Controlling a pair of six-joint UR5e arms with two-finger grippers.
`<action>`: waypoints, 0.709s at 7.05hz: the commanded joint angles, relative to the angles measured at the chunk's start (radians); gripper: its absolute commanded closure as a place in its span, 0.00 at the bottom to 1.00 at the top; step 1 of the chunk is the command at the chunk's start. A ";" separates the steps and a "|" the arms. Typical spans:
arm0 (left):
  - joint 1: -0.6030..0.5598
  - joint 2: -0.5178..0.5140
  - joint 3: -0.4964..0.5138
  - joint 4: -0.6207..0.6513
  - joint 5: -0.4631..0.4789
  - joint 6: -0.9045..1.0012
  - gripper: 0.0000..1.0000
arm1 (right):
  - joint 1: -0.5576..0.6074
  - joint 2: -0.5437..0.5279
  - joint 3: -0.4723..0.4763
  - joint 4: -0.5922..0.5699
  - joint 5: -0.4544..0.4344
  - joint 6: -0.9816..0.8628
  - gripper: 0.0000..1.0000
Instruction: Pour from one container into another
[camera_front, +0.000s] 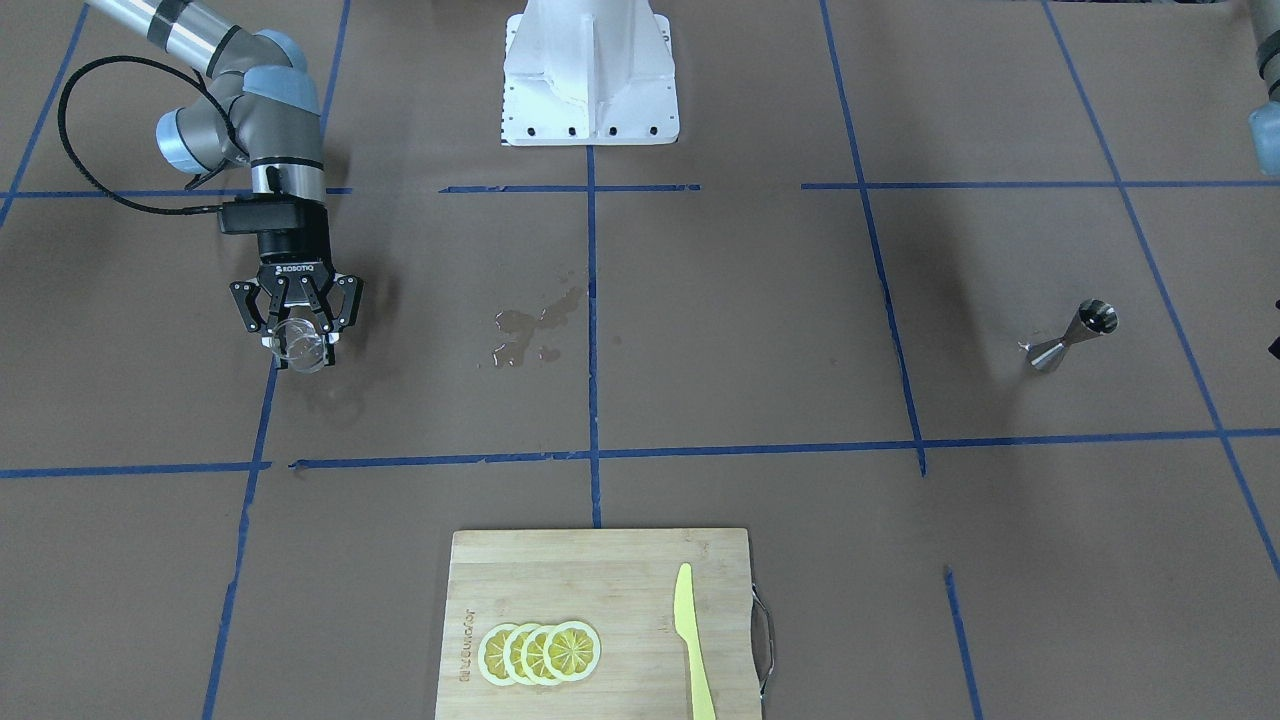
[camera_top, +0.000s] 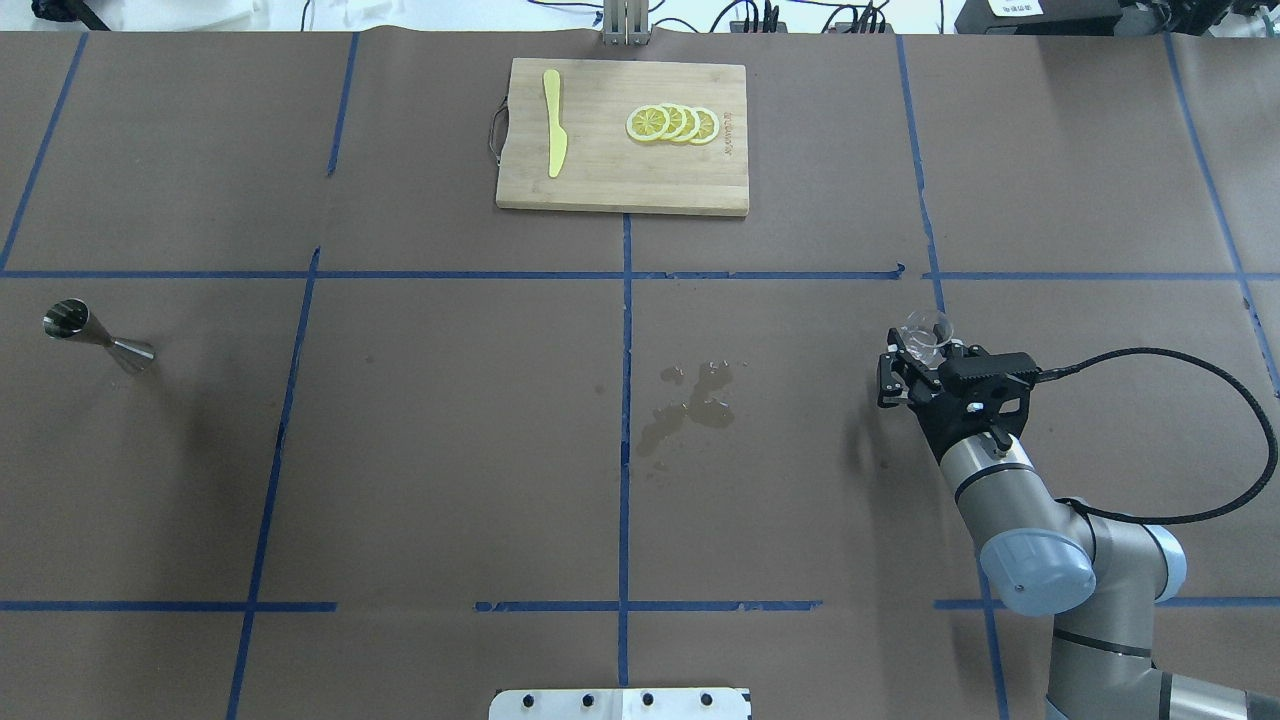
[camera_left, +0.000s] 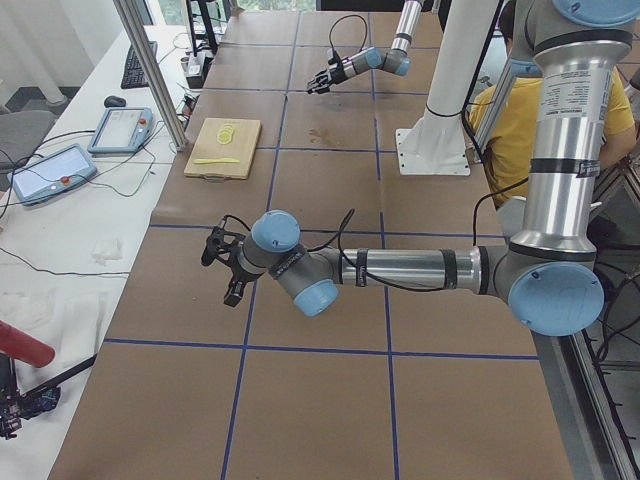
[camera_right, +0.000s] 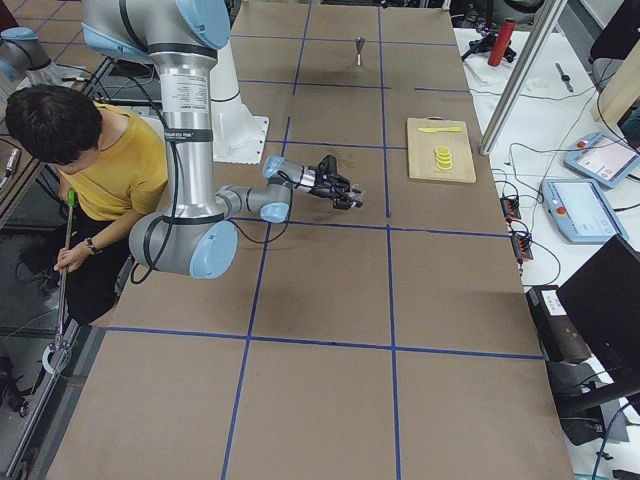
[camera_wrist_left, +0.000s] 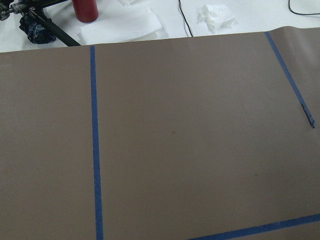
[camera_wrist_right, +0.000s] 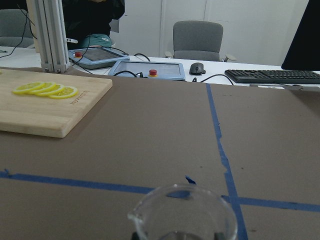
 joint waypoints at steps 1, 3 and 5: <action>0.000 0.000 -0.027 0.003 0.000 -0.052 0.00 | -0.016 -0.020 -0.021 0.023 -0.021 0.003 1.00; 0.000 0.000 -0.028 0.003 0.000 -0.059 0.00 | -0.042 -0.022 -0.037 0.023 -0.066 0.020 1.00; 0.000 0.000 -0.028 0.003 0.001 -0.059 0.00 | -0.053 -0.024 -0.042 0.023 -0.077 0.023 1.00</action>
